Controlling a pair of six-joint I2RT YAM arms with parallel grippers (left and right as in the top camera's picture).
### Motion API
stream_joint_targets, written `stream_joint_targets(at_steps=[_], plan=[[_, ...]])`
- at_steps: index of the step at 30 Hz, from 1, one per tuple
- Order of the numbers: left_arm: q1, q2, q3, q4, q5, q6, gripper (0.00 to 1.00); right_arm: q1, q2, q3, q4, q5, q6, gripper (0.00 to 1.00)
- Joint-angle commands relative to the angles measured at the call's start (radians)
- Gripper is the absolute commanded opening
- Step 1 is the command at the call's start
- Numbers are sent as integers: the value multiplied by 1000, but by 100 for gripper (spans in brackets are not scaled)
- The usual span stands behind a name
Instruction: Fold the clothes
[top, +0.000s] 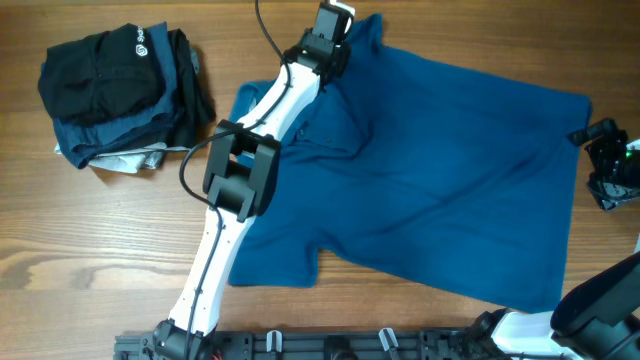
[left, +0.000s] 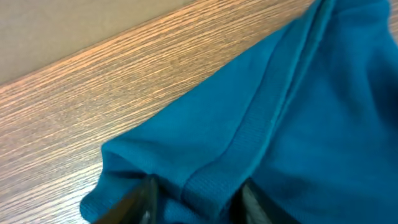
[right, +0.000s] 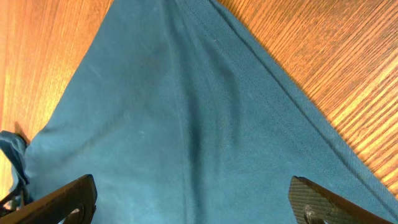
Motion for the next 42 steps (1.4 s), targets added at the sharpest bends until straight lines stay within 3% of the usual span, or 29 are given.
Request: stream_joint_targets(at_steps=[1,5,20,27,34,38,39,42], plan=[[2,13,3,15,-40,0,31,2,-19,14,3,-13,-6,99],[2,13,3,27,-44,-1,20,2,-19,14,3,-13,-6,100],[5,6,3,178,-41,-1,17,2,-19,14,3,-13,-6,100],[31,58,3,292,-32,-2,17,2,-19,14,4,-13,-5,99],[78,88,3,423,-5,-31,24,2,-19,14,6,-13,-5,99],[90,20,4,365,-5,-31,31,2,-19,14,6,-13,-6,99],[86,-10,4,325,-5,-31,29,2,-19,14,6,-13,-5,100],[60,-105,4,174,71,-32,8,2,-19,14,6,-13,-5,100]])
